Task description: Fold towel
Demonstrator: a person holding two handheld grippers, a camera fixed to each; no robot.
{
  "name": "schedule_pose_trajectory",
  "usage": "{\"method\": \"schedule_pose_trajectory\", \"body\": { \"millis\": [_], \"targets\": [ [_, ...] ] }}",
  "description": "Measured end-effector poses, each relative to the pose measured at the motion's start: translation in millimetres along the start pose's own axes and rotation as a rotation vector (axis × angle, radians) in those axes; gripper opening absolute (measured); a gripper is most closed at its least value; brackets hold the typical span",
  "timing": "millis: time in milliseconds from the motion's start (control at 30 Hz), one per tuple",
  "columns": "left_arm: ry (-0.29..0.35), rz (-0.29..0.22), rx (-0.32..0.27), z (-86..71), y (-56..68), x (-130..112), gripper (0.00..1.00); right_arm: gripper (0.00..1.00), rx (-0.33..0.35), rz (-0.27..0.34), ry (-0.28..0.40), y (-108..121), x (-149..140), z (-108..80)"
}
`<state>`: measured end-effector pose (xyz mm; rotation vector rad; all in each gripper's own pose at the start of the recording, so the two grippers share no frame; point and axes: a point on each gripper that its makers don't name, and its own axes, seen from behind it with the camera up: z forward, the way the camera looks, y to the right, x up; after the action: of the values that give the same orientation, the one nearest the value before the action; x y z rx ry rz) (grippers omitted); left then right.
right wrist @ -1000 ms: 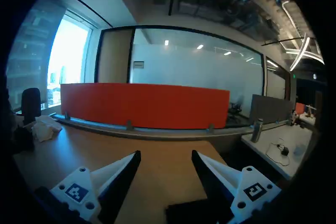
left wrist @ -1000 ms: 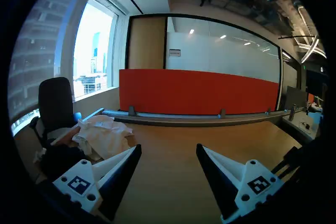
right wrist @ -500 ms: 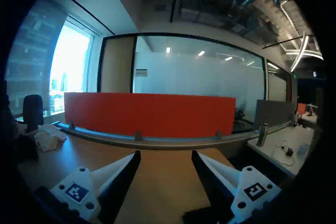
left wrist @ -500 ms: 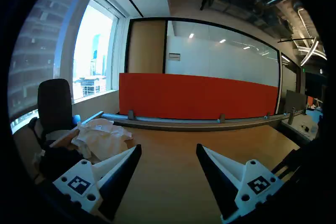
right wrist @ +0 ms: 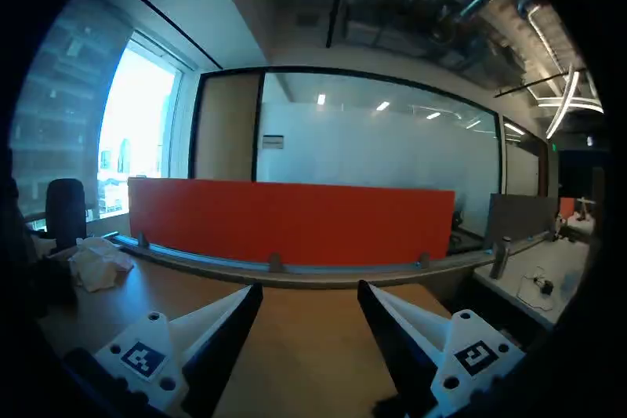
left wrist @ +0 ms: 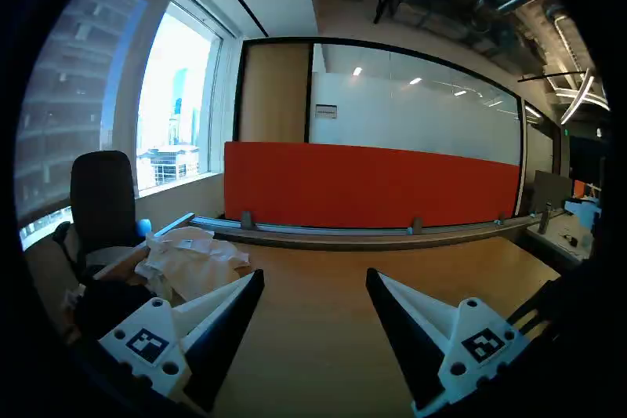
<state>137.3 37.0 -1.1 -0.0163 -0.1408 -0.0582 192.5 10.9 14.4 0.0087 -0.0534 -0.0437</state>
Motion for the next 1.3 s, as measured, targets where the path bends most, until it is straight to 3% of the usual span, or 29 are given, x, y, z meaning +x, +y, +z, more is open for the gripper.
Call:
{"method": "schedule_pose_trajectory", "body": {
  "millis": [400, 900, 1300],
  "targets": [
    [0.01, 0.05, 0.004, -0.7, -7.0, 1.9, 0.97, 0.94, -0.006, 0.032, -0.007, -15.7, 1.9, 1.4],
    [0.053, 0.055, 0.015, 1.1, -5.5, 2.0, 0.97, 0.95, 0.004, 0.085, -0.031, -24.4, 4.9, -2.8],
    [0.062, 0.035, 0.036, 1.3, -15.2, -31.6, 0.97, 0.95, 0.025, 0.095, -0.038, -45.8, 7.8, -1.8]
  ]
}}
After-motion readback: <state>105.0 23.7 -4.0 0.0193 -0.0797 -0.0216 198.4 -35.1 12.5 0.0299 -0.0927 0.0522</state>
